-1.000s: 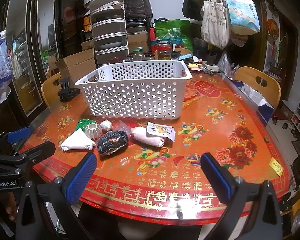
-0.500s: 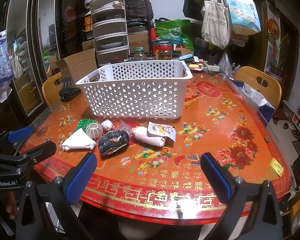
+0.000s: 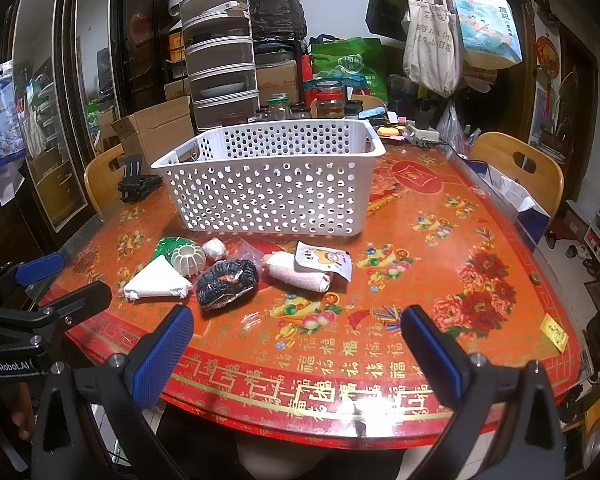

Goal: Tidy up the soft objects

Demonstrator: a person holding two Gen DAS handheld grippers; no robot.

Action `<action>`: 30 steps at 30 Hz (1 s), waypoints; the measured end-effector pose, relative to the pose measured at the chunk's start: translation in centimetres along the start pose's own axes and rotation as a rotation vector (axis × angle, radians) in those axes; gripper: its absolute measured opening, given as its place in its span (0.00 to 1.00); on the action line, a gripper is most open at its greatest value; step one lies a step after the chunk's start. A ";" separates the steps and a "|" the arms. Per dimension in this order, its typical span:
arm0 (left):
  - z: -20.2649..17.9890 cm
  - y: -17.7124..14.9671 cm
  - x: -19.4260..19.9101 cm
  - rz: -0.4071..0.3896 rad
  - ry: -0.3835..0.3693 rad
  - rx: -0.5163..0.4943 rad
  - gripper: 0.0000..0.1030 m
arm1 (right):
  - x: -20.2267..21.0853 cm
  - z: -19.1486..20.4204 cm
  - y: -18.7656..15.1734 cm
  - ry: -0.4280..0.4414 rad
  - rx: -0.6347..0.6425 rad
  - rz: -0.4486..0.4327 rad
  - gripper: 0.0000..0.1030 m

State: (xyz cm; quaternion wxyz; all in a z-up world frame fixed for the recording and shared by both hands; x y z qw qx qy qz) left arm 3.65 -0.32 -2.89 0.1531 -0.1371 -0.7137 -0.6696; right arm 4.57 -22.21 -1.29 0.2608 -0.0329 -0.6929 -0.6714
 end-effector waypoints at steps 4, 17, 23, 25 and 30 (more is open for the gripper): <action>0.0 0.0 0.0 0.000 0.000 0.001 1.00 | 0.0 0.0 0.0 0.000 -0.002 0.000 1.00; 0.0 0.0 0.0 0.000 0.000 0.001 1.00 | 0.0 0.0 0.0 -0.002 0.001 0.000 1.00; 0.2 -0.3 -0.2 -0.004 0.010 -0.004 1.00 | -0.1 0.0 -0.2 0.001 0.000 0.003 1.00; 0.7 -0.5 -0.4 -0.015 0.019 0.000 1.00 | -0.4 0.0 -0.5 0.006 -0.003 0.005 1.00; 3.3 -1.4 -2.3 -0.020 0.002 0.059 1.00 | -2.8 -0.5 -1.7 0.034 -0.034 0.021 1.00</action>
Point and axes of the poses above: each gripper's, at about its wrist camera, not at the fingertips, and x roughly against the way its jaws point, z to its left, y to its top, the point moved 5 cm from there along -x, roughly the way its jaws point, and after that the axes turned 15 degrees about -z, right-handed, at the moved point
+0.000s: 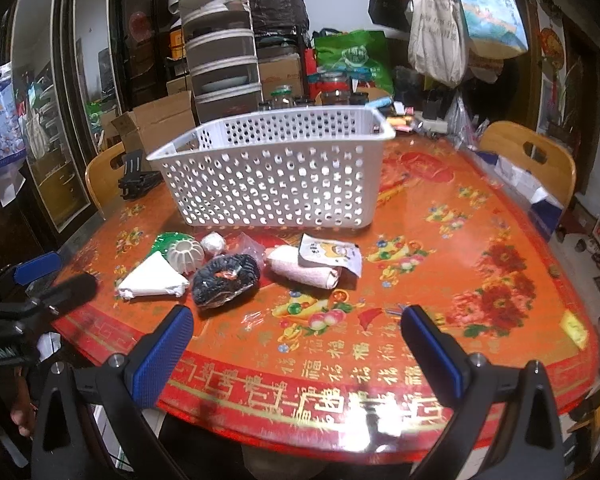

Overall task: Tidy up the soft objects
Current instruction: 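Grasp the white folded cloth with the left tool while the right tool grasps the cartoon packet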

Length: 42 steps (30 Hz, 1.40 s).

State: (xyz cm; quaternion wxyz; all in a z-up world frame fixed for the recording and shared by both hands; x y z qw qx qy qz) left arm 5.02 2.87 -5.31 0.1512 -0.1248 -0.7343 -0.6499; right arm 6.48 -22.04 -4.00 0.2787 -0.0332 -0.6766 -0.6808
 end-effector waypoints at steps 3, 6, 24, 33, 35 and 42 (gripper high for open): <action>2.2 -1.2 -2.2 0.048 0.031 0.000 1.00 | -2.3 -0.4 -0.8 -0.001 -0.005 0.031 1.00; 4.3 -2.5 -4.1 0.097 0.044 0.019 1.00 | -4.4 -0.7 -1.5 0.005 0.006 0.064 0.95; 2.6 -4.6 -10.3 0.174 -0.093 -0.019 0.94 | -10.4 -3.7 0.5 0.010 -0.040 0.151 0.88; 2.3 -4.5 -11.4 0.172 -0.107 -0.039 0.64 | -13.0 -4.1 0.7 0.041 -0.069 0.193 0.86; 2.2 -4.6 -11.3 0.169 -0.109 -0.043 0.62 | -13.6 -4.1 0.6 0.054 -0.083 0.210 0.80; 2.0 -4.6 -11.1 0.158 -0.128 -0.048 0.58 | -13.9 -4.2 0.6 0.117 -0.144 0.212 0.64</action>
Point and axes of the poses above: each gripper's, at about its wrist camera, not at the fingertips, and x roughly against the way its jaws point, z to its left, y to its top, the point moved 5 cm from there along -x, roughly the way its jaws point, and after that the axes turned 15 degrees about -z, right-handed, at the moved point
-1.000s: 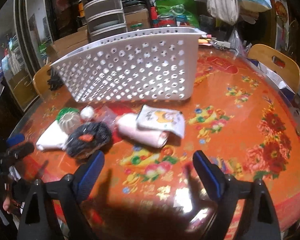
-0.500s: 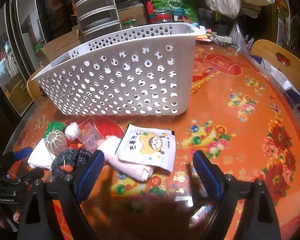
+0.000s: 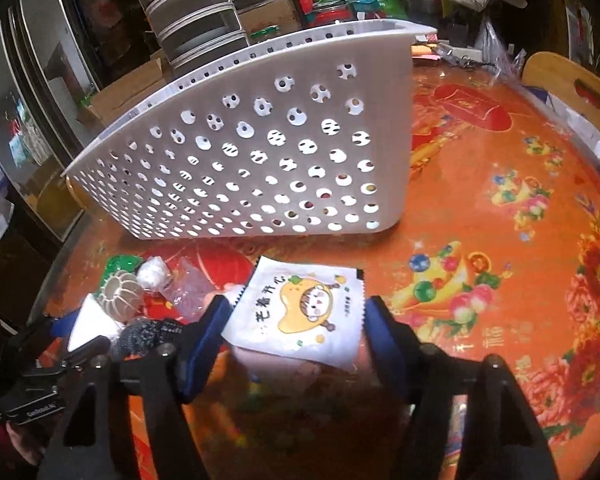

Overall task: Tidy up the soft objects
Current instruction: 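Grasp the white folded cloth with the left tool while the right tool grasps the cartoon packet, then carry both items into the basket and open both tools to release them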

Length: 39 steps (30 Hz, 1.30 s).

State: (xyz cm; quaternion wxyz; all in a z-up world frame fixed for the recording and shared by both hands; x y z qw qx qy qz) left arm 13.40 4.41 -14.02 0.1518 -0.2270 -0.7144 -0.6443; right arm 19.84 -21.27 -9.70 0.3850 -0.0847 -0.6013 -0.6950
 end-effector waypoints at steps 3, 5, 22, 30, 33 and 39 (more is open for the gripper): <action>0.1 -0.1 0.1 -0.004 -0.005 0.003 0.58 | 0.0 0.1 0.0 0.021 -0.007 0.001 0.55; 0.1 -0.1 0.2 -0.006 -0.007 0.006 0.58 | 0.2 0.5 0.0 0.035 -0.010 -0.004 0.45; -0.3 0.9 3.2 -0.089 0.006 -0.002 0.34 | 3.7 1.9 0.6 -0.038 0.085 -0.100 0.31; -0.7 2.1 4.9 -0.126 0.007 -0.005 0.34 | 5.2 1.8 1.3 -0.064 0.105 -0.143 0.30; -1.0 3.1 5.5 -0.143 0.004 -0.011 0.34 | 6.0 2.1 1.7 -0.064 0.114 -0.160 0.28; -1.6 6.0 6.4 -0.184 0.000 -0.032 0.34 | 8.2 3.0 3.0 -0.062 0.139 -0.213 0.28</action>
Point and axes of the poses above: each gripper's, at about its wrist camera, not at the fingertips, and x roughly against the way its jaws point, z to its left, y to its top, the point moved 5 cm from there along -x, roughly the way its jaws point, and after that the axes turned 15 degrees about -z, right-handed, at the moved point
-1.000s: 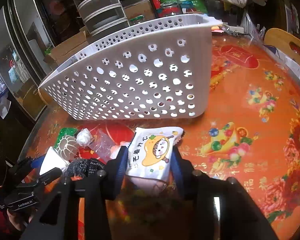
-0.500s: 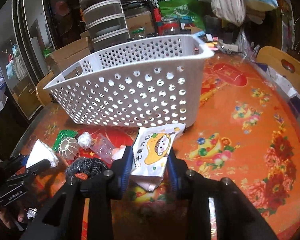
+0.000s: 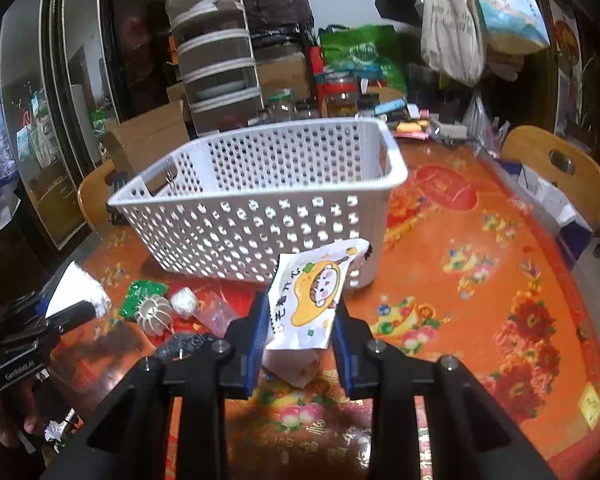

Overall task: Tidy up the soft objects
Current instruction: 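Carry both items into the basket and open both tools to release them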

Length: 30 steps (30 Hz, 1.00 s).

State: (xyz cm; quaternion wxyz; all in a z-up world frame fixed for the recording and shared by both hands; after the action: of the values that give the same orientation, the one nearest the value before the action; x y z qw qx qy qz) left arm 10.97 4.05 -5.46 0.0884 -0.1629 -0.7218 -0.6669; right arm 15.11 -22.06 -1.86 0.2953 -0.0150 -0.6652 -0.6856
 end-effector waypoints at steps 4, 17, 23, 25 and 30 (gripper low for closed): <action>-0.4 2.5 0.1 -0.032 -0.008 -0.017 0.34 | 1.1 0.3 1.4 0.000 0.022 -0.032 0.27; -0.6 11.2 -1.1 -0.098 -0.026 -0.024 0.34 | 2.0 1.4 8.3 0.011 0.097 -0.106 0.27; -1.5 15.3 -4.5 -0.080 -0.034 -0.040 0.34 | -0.9 1.4 11.1 0.014 0.112 -0.089 0.27; -1.5 16.4 -6.3 -0.056 -0.039 -0.032 0.34 | -2.0 1.3 11.6 0.023 0.103 -0.072 0.27; -1.0 17.6 -11.8 0.037 -0.014 -0.011 0.34 | -6.4 0.8 11.9 0.010 0.098 0.007 0.27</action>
State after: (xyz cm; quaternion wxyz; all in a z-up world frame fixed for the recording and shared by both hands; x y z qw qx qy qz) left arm 28.11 2.64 6.99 0.0949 -0.1815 -0.7156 -0.6679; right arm 25.15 -18.16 6.35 0.3015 0.0005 -0.6963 -0.6513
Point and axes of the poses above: each gripper's, at about its wrist camera, not at the fingertips, and x roughly against the way its jaws point, z to its left, y to its top, the point moved 5 cm from there along -x, roughly the way its jaws point, and after that the axes turned 15 degrees about -z, right-handed, at the moved point
